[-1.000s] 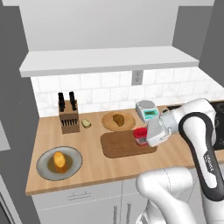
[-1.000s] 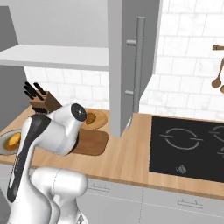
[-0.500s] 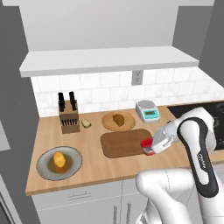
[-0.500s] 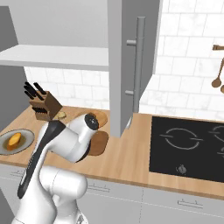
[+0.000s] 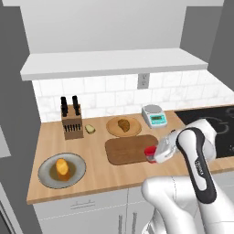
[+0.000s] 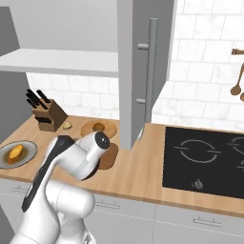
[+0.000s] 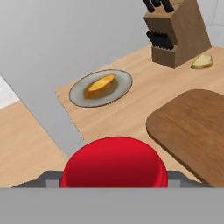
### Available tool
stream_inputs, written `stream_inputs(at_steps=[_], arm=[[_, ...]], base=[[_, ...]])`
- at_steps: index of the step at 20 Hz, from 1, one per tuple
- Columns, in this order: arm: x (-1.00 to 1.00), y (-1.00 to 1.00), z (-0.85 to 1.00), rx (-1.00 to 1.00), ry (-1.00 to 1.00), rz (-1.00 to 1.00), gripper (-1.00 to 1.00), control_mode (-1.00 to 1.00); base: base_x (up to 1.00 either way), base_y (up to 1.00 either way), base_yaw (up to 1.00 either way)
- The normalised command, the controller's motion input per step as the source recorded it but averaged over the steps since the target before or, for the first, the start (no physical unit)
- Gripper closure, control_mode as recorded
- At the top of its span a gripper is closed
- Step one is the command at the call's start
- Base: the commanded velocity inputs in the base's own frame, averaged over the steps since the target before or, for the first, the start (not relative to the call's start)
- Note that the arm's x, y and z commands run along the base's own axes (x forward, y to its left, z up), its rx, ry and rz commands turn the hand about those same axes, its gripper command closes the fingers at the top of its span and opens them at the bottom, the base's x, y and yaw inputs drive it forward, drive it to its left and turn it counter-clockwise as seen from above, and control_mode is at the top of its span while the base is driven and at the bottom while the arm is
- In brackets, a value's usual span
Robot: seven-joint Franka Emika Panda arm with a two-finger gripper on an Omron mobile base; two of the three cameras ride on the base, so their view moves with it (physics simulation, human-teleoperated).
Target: From the different types of pastries on the counter, select a croissant and place it on the cutting board. Then retrieve a jar of jam from the cabinet and place it alongside the croissant on the cutting board.
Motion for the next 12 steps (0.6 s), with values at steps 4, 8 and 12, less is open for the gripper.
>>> stream_inputs(at_steps=[4,8,12], arm=[[0.38,0.00,-0.36,0.00,-0.14,0.00,1.00,-1.00],[0.33,0.06,-0.02,0.00,-0.04,0.00,1.00,-1.00],[0.15,0.00,-0.03,0.00,0.00,0.00,1.00,-1.00]], base=[[0.00,0.00,0.00],[0.00,0.00,0.00],[0.00,0.00,0.00]])
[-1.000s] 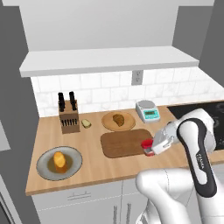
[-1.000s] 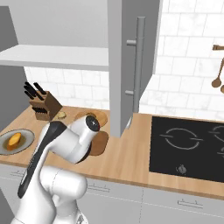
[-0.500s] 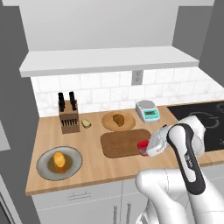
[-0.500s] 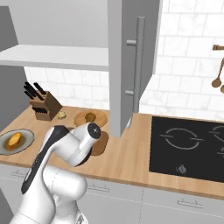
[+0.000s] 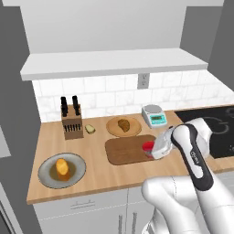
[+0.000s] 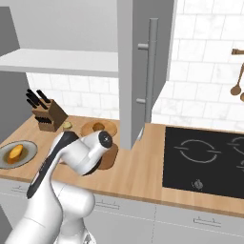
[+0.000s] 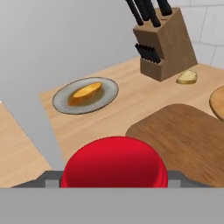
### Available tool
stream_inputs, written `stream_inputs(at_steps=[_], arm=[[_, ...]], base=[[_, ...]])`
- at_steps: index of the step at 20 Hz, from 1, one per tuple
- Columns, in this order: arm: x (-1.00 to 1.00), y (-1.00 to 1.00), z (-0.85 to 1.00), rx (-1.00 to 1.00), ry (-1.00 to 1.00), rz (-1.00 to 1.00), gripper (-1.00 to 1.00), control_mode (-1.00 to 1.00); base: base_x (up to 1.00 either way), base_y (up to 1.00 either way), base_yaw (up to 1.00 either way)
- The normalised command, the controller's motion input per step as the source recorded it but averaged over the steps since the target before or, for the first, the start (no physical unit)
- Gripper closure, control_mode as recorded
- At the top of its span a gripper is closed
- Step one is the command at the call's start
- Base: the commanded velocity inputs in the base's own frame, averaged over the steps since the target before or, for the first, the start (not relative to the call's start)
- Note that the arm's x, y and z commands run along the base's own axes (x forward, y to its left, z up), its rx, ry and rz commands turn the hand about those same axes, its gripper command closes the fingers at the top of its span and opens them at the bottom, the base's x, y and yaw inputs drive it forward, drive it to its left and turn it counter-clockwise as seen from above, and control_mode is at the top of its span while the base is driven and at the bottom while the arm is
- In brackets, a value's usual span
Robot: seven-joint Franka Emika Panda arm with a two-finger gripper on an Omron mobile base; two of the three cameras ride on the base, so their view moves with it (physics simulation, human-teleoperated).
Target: From the different types of pastries on the counter, select a croissant and place it on the cutting board. Then retrieve a jar of jam from the cabinet and place it alongside the croissant on the cutting board.
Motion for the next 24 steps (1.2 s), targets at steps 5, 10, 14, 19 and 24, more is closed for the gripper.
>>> stream_inputs(at_steps=[5,10,14,19,24], arm=[[0.37,0.00,-0.27,0.01,0.00,0.00,1.00,-1.00],[0.41,0.00,-0.38,0.03,0.00,0.00,1.00,-1.00],[0.41,0.04,-0.47,0.02,-0.01,0.00,1.00,-1.00],[0.36,0.11,-0.57,0.00,-0.04,0.00,1.00,-1.00],[0.32,0.12,-0.37,0.01,-0.03,0.00,1.00,-1.00]], base=[[0.00,0.00,0.00],[0.00,0.00,0.00],[0.00,0.00,0.00],[0.00,0.00,0.00],[0.00,0.00,0.00]])
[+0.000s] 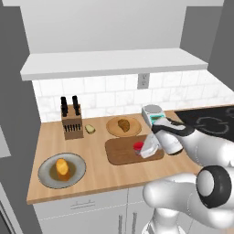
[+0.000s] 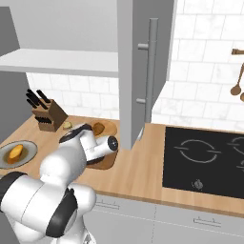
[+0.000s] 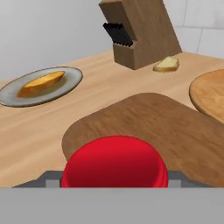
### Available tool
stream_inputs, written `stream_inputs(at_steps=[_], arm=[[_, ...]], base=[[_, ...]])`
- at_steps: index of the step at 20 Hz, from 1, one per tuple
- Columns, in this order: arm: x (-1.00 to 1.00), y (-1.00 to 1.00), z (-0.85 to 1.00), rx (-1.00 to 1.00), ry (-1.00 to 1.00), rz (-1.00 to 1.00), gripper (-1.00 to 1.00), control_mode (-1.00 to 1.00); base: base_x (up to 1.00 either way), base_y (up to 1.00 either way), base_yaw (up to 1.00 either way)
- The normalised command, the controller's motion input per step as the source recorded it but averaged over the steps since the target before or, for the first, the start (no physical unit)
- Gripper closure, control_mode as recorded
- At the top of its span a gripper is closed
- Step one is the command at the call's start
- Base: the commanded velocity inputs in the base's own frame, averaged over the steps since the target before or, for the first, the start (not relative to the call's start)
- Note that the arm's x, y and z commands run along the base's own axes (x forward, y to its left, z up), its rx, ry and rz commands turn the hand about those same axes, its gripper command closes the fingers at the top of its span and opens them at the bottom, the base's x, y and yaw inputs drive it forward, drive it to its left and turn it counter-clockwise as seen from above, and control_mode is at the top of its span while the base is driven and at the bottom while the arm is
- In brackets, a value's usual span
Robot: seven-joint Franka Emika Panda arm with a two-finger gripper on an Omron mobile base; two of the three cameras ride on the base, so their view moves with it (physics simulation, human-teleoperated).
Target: From the different types of pastries on the counter, select a croissant and place it on the cutting board. Then retrieve a jar of jam from the cabinet and place it alongside the croissant on the cutting board.
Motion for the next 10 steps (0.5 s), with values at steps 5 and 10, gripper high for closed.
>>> stream_inputs(at_steps=[5,10], arm=[[0.29,0.01,0.02,0.03,-0.05,0.00,1.00,-1.00],[0.03,0.00,-0.03,0.00,0.00,0.00,1.00,-1.00]], base=[[0.00,0.00,0.00],[0.00,0.00,0.00]])
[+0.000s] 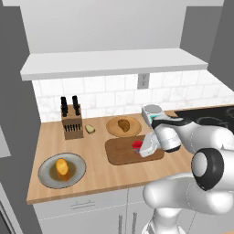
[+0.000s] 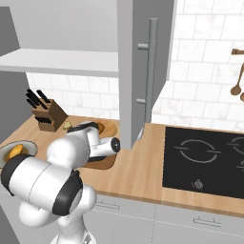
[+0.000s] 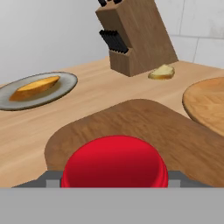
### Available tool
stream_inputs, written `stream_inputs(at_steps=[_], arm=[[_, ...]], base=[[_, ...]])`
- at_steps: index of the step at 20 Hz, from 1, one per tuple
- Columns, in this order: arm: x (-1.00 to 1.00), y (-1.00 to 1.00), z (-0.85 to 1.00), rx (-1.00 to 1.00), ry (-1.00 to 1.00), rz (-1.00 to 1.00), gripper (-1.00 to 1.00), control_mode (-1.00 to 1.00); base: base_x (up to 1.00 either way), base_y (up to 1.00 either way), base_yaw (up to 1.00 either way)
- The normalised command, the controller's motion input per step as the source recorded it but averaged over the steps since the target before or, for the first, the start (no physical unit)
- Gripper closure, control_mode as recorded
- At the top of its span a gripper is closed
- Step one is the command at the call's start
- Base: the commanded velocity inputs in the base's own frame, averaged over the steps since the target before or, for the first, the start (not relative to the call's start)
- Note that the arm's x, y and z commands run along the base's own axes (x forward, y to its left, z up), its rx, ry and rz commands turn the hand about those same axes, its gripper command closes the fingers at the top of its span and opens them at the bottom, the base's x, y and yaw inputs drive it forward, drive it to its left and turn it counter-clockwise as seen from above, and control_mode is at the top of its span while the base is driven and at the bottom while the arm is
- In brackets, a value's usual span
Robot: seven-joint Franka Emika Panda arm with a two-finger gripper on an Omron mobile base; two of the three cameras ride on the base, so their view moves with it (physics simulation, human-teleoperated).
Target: From the different types of pastries on the counter, select a croissant and place it on the cutting board. Then retrieve a jar of jam from the cabinet and place it alongside the croissant on the cutting board.
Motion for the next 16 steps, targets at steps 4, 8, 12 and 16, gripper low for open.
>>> stream_inputs(at_steps=[4,8,12,16], arm=[[0.01,0.00,-0.01,0.00,0.00,0.00,1.00,-1.00],[0.01,0.00,-0.12,0.00,0.00,0.00,-1.00,-1.00],[0.00,0.00,-0.10,0.00,-0.01,0.00,-1.00,-1.00],[0.00,0.12,-0.06,0.00,-0.08,0.00,-1.00,-1.00]], base=[[0.00,0.00,0.00],[0.00,0.00,0.00],[0.00,0.00,0.00],[0.00,0.00,0.00]])
